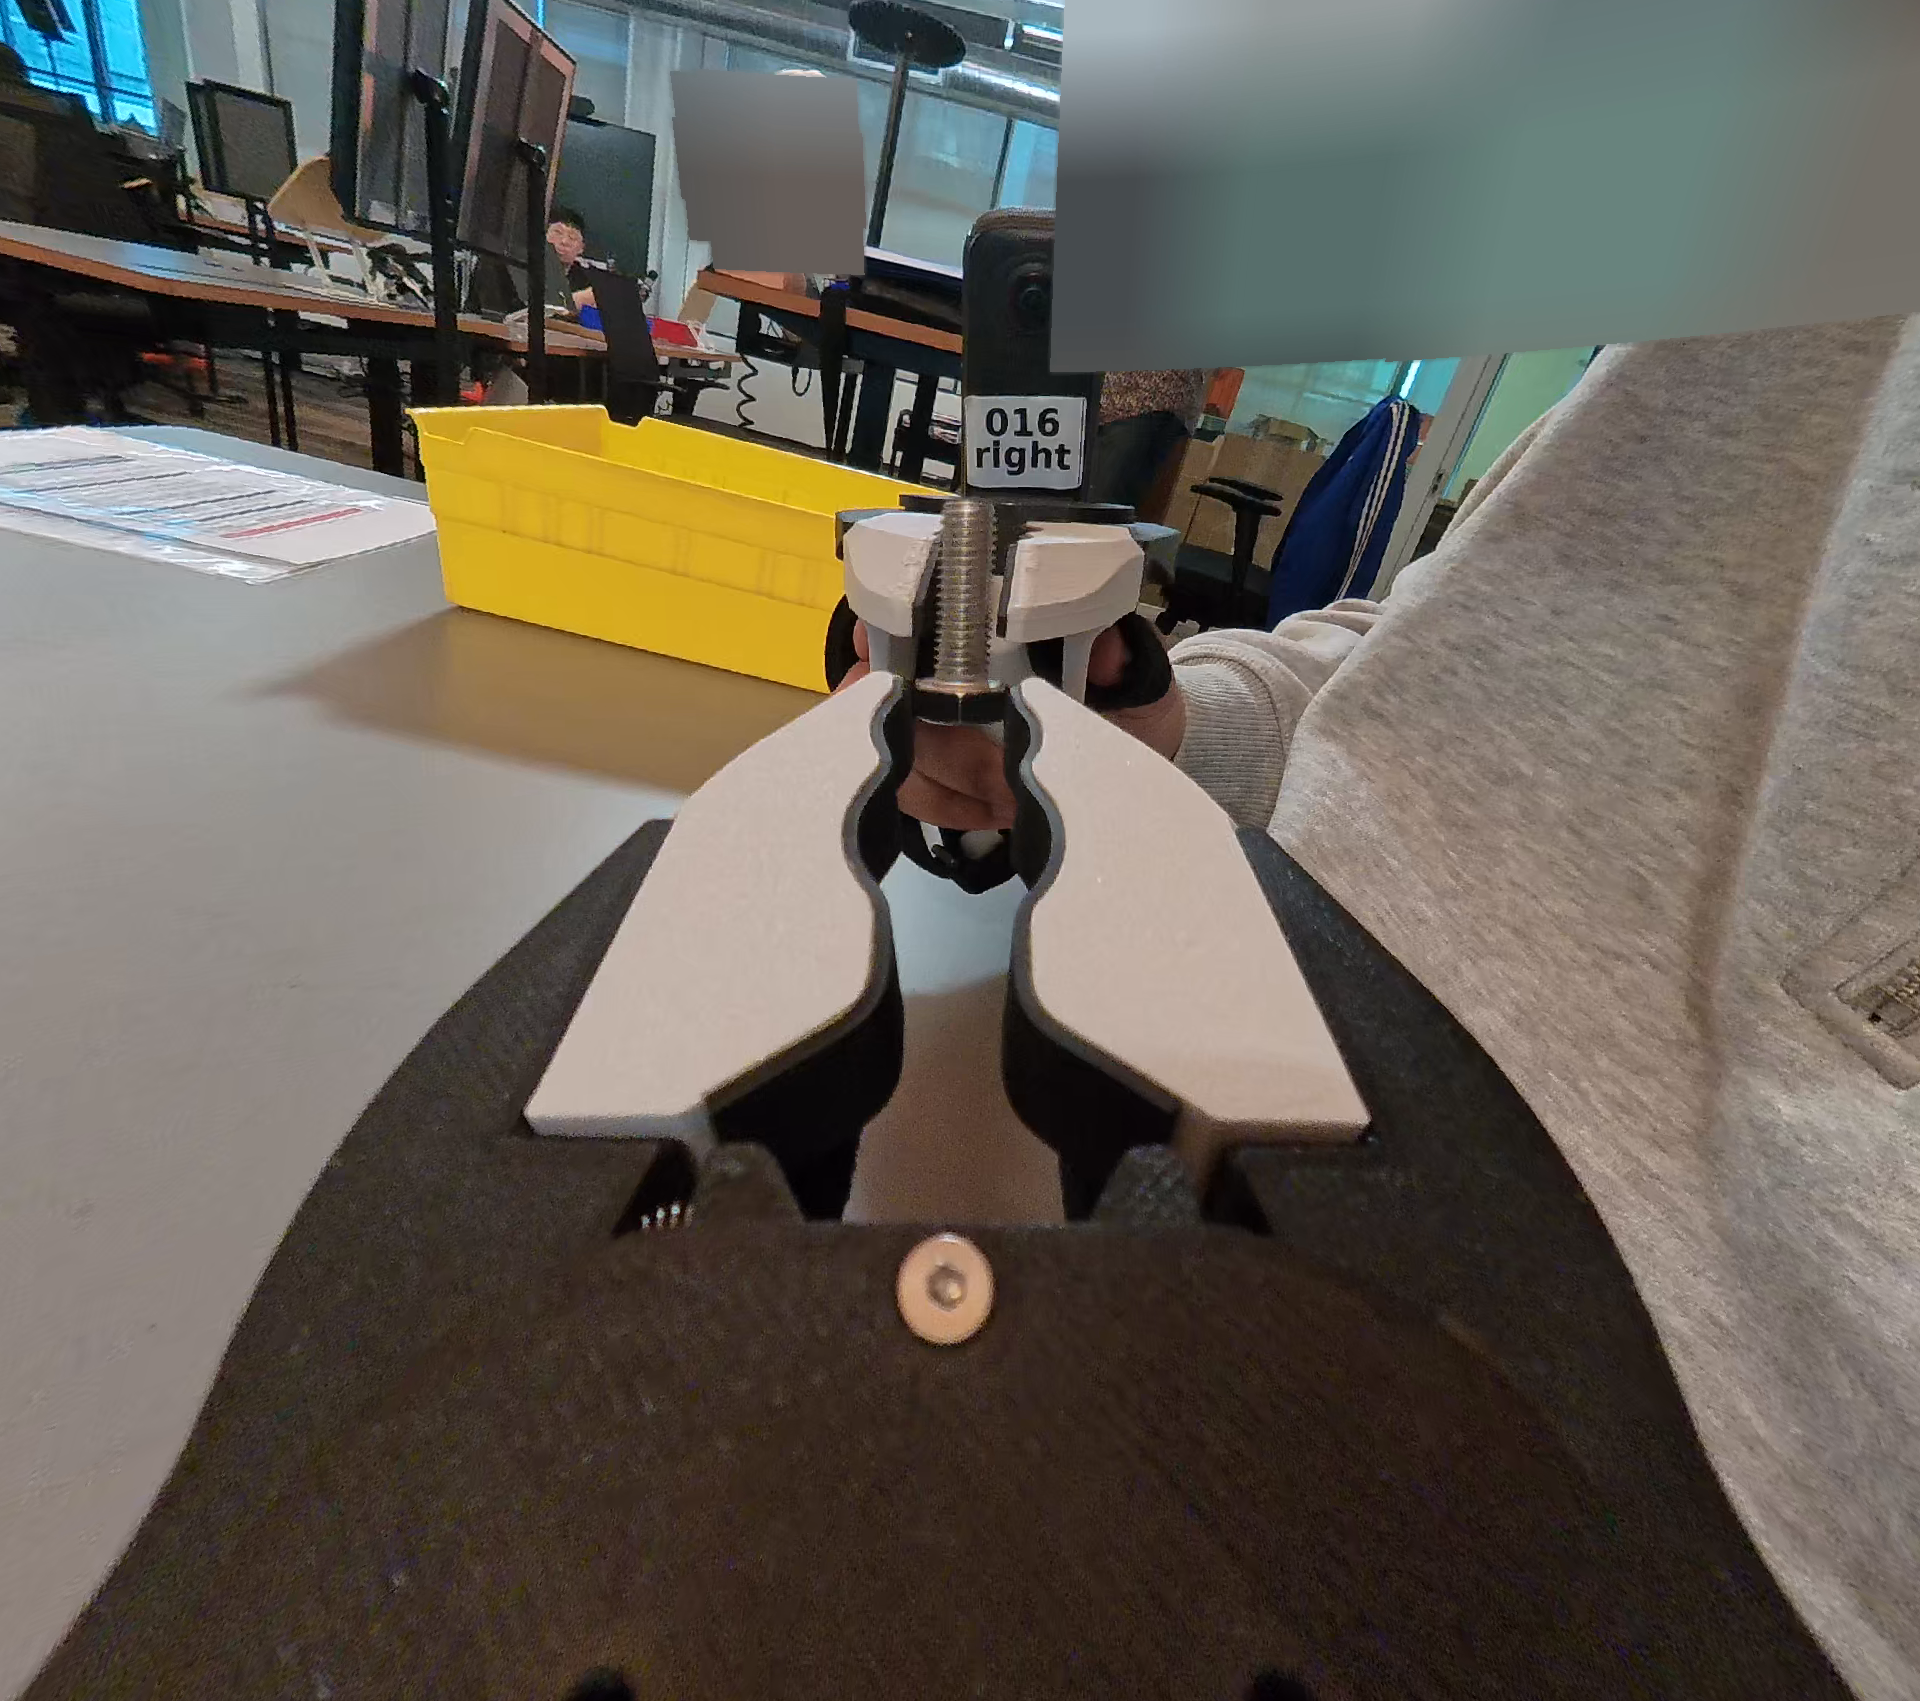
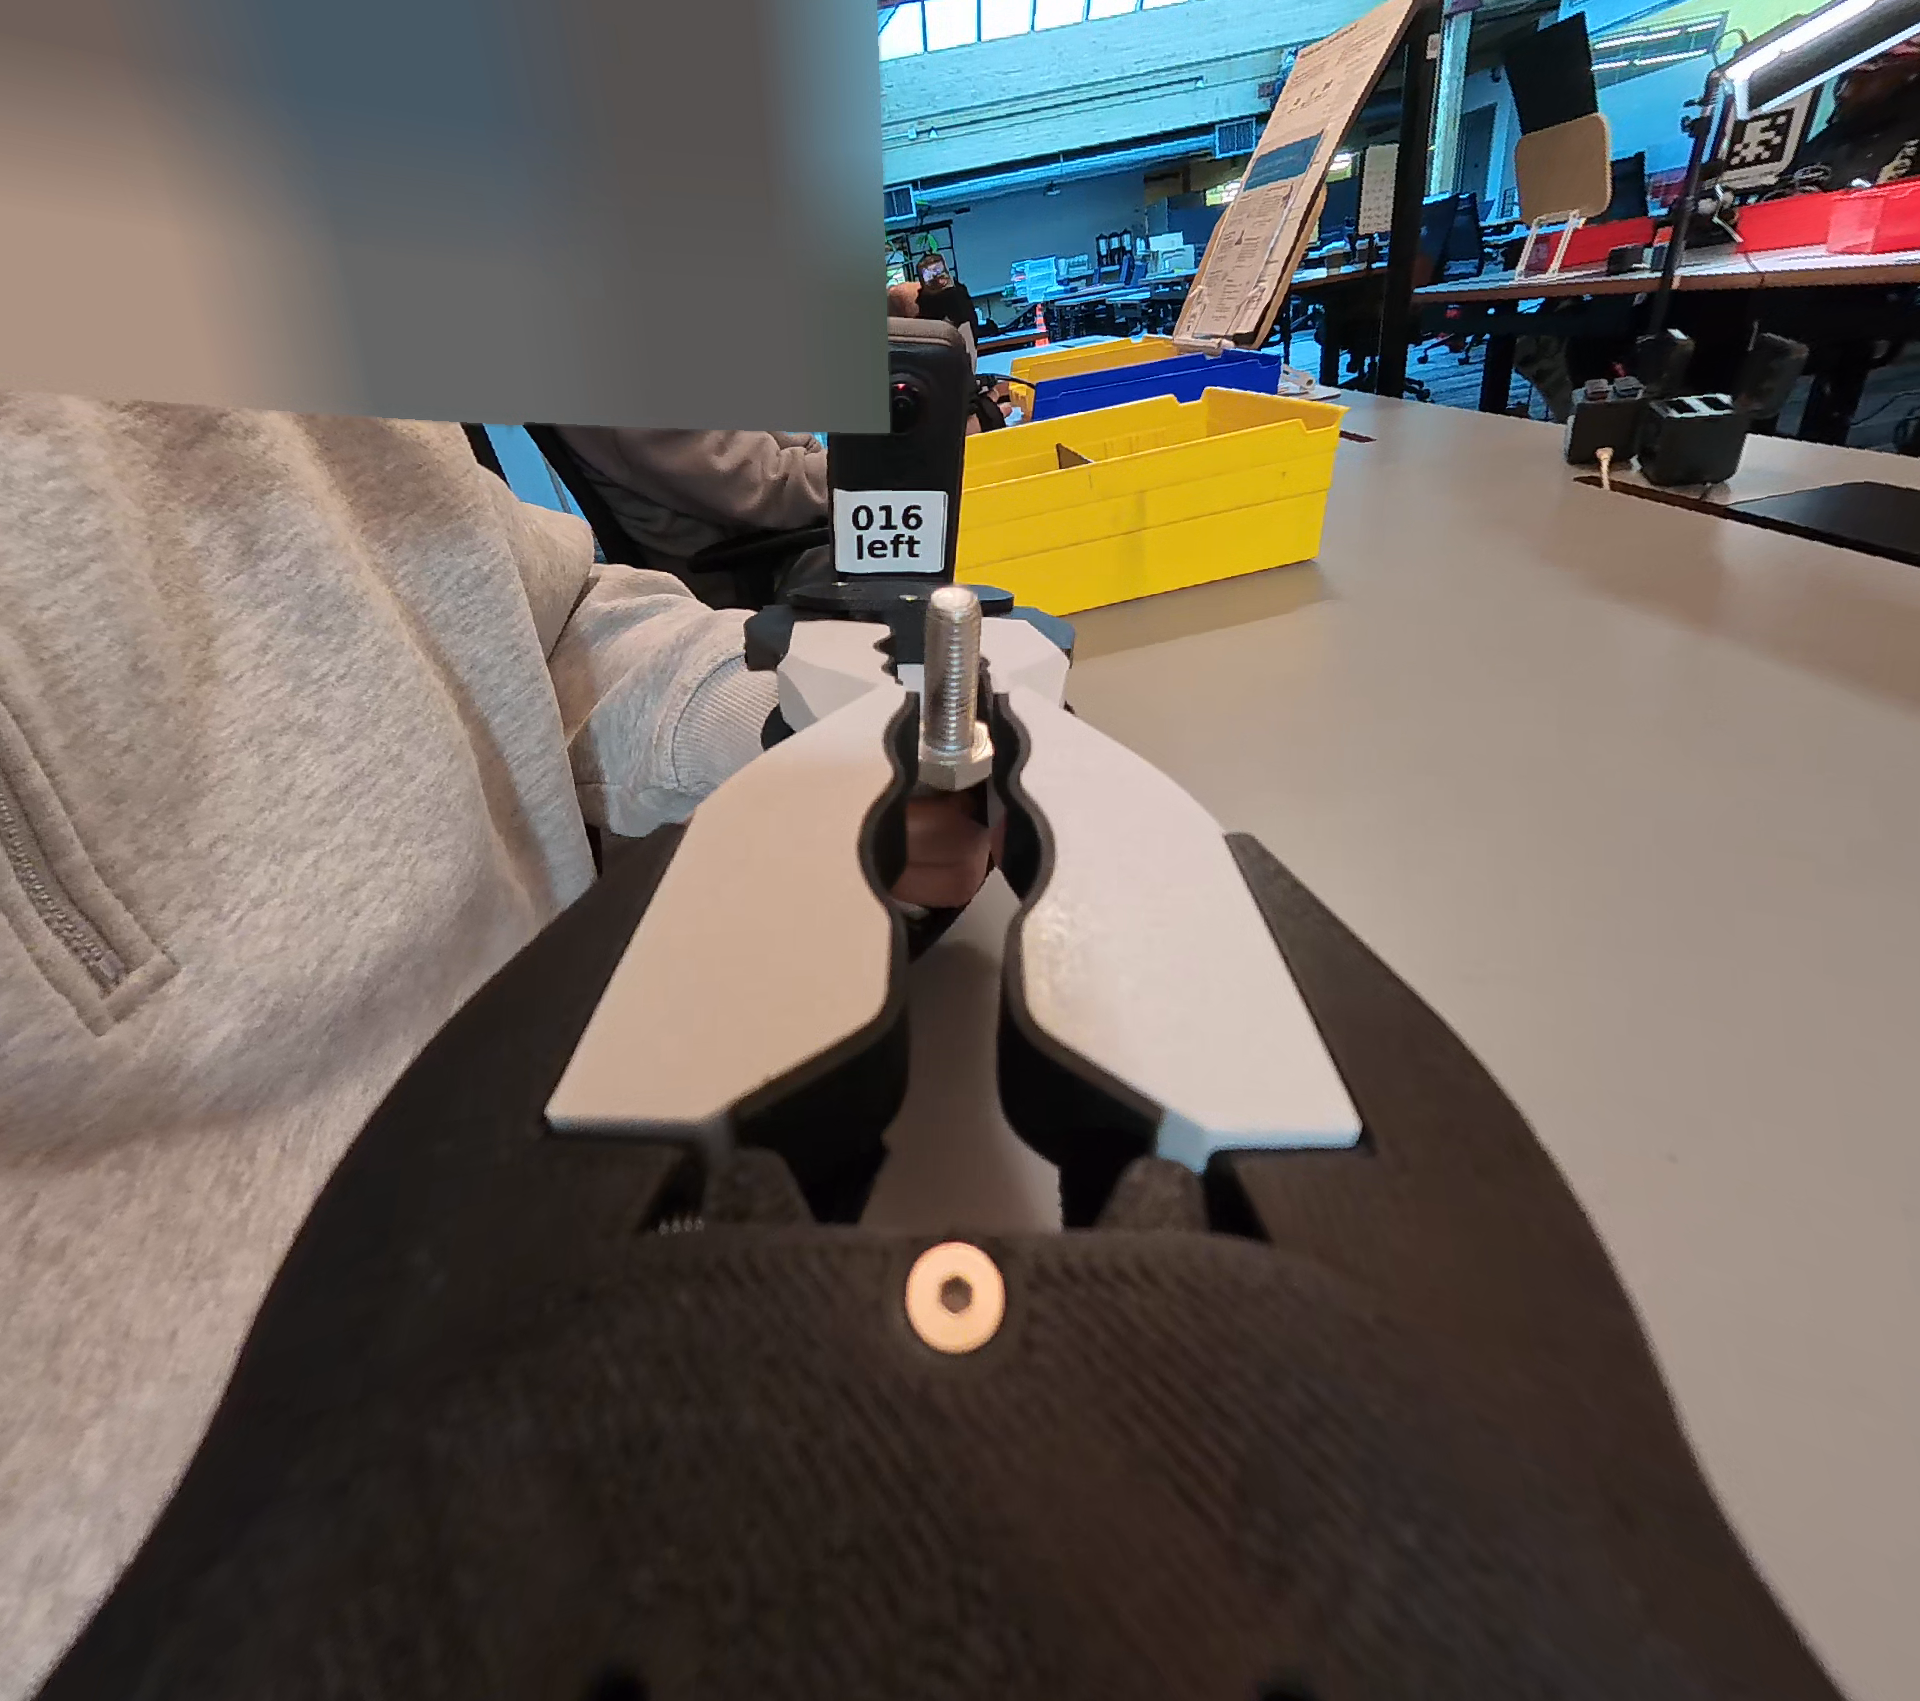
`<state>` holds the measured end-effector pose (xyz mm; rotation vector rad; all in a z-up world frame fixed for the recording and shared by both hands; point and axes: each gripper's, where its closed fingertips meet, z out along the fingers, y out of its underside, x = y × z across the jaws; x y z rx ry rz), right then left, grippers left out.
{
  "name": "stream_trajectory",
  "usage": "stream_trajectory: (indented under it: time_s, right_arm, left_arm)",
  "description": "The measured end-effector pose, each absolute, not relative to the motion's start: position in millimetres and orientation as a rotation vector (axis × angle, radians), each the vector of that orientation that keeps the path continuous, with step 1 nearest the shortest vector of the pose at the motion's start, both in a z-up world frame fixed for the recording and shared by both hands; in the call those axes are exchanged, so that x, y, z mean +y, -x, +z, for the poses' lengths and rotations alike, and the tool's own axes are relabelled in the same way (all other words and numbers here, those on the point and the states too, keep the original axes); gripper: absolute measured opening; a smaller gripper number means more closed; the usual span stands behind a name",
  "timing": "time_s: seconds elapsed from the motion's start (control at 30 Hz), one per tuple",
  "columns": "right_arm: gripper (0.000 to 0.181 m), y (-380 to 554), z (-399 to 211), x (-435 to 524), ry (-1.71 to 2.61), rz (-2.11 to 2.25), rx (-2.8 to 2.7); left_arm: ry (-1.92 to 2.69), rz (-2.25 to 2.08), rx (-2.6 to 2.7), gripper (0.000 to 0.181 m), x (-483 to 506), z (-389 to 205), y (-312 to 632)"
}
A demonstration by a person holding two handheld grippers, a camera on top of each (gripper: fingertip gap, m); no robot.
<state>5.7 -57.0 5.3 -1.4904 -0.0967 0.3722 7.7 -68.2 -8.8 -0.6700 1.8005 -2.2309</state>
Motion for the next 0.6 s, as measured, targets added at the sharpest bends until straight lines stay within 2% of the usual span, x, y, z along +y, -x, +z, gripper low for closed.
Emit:
stream_trajectory:
  time_s: [0.6]
  right_arm:
    - [0.011,-13.0,10.4,-61.6,1.448,0.406,-0.056]
  left_arm:
    - [0.665,-2.234,1.81,0.017,-69.7,-9.5,-6.6]
